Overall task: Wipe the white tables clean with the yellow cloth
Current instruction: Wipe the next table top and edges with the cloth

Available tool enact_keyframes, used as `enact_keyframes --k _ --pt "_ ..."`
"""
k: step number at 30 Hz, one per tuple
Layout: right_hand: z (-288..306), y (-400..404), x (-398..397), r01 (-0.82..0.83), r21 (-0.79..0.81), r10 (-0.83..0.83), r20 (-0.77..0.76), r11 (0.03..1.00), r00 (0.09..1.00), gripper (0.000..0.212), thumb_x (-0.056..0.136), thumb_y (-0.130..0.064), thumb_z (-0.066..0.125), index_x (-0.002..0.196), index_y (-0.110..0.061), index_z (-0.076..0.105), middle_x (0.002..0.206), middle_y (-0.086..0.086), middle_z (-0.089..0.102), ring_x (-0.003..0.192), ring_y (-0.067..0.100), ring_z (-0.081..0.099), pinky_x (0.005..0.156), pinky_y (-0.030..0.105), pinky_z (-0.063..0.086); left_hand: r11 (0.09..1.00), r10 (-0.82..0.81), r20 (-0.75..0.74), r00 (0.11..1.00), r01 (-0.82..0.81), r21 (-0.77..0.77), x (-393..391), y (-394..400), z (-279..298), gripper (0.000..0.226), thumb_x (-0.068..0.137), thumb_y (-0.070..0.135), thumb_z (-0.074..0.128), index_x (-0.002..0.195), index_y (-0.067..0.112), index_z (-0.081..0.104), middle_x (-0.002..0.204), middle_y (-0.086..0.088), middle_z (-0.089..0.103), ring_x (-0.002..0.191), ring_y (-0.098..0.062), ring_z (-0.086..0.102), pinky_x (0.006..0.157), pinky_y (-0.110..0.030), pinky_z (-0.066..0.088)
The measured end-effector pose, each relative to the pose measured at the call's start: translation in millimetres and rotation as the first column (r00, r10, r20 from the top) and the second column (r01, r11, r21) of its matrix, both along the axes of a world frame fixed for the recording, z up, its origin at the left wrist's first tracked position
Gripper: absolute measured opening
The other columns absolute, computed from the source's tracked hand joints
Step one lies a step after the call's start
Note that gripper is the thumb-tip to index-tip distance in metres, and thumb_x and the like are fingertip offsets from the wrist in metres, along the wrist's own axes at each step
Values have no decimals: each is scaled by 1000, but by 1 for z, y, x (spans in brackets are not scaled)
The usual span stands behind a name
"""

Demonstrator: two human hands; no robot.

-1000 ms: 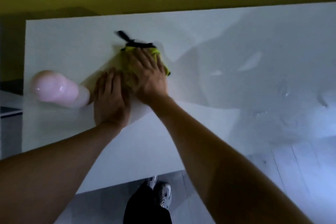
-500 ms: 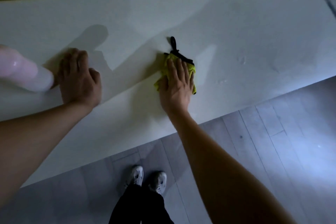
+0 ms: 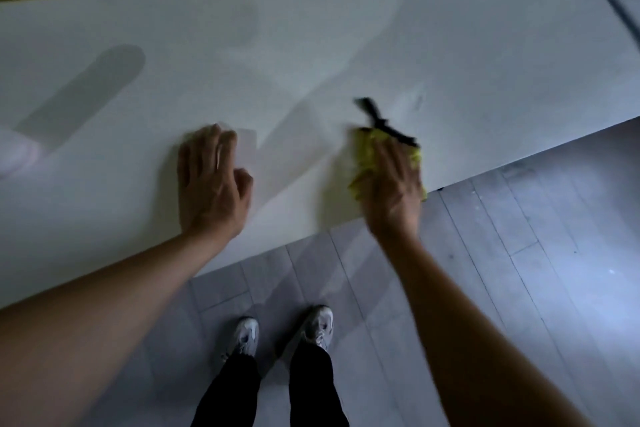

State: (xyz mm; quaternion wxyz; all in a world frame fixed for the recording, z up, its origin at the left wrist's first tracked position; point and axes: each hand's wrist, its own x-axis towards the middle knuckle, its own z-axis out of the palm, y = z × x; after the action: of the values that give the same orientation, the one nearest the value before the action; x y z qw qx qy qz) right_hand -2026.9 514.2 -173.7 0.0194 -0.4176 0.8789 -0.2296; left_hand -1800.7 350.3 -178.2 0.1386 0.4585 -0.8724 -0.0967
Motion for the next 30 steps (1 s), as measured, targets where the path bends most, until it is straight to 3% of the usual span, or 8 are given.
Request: enact_keyframes --k 4,7,11,15,19,23,27,30 --pt "7 22 -82 287 109 -295 66 952 953 63 94 -31 43 155 -19 34 164 7 27 153 25 18 124 48 14 1000 10 15 1000 -10 -26 -1 0 -2 60 97 24 40 154 6 43 164 -19 35 152 -40 31 127 -53 17" --pt "9 13 -77 336 128 -345 54 933 937 65 95 -38 36 157 -19 30 165 6 23 154 24 14 124 48 11 999 11 23 1000 -10 -33 -3 1 -4 59 99 23 38 155 6 42 165 -19 34 153 -40 30 128 -53 16" --pt "7 -16 14 34 36 -37 76 999 996 66 91 -32 49 154 -16 37 161 10 31 152 30 20 121 51 21 999 20 13 1000 -19 -38 -3 1 -4 57 100 23 37 154 6 43 164 -17 36 153 -39 30 128 -51 15" --pt "1 -54 107 -328 43 323 98 944 941 63 99 -42 47 157 -25 30 165 3 23 155 20 9 125 52 9 999 35 -18 999 -36 -38 -4 -1 -5 55 101 22 36 152 2 46 162 -18 40 152 -37 34 128 -50 20" --pt "0 -65 80 -491 2 489 87 871 868 65 93 -42 53 154 -26 37 162 3 30 153 22 18 123 53 15 999 34 -10 999 -34 -37 -2 -3 -4 55 103 21 32 153 0 44 162 -18 40 152 -36 34 127 -51 22" --pt "0 -49 -28 -126 20 124 83 992 989 66 90 -38 47 154 -24 37 161 5 31 149 28 25 117 51 28 998 51 11 999 -51 -32 -4 -1 -4 57 101 19 34 155 3 41 164 -15 37 153 -33 32 128 -49 20" --pt "0 -36 -114 201 82 -207 69 976 976 62 97 -38 38 156 -24 30 164 4 26 153 24 17 123 50 13 998 56 7 998 -56 -15 -5 -1 -6 58 102 24 33 155 3 40 164 -15 37 153 -33 32 128 -48 20" --pt "2 -51 -94 298 86 -306 92 951 948 68 95 -47 31 158 -23 26 166 5 20 154 23 11 124 50 8 998 58 20 998 -58 -1 -6 -1 -5 58 103 25 32 155 2 40 164 -16 36 153 -35 32 127 -50 21"
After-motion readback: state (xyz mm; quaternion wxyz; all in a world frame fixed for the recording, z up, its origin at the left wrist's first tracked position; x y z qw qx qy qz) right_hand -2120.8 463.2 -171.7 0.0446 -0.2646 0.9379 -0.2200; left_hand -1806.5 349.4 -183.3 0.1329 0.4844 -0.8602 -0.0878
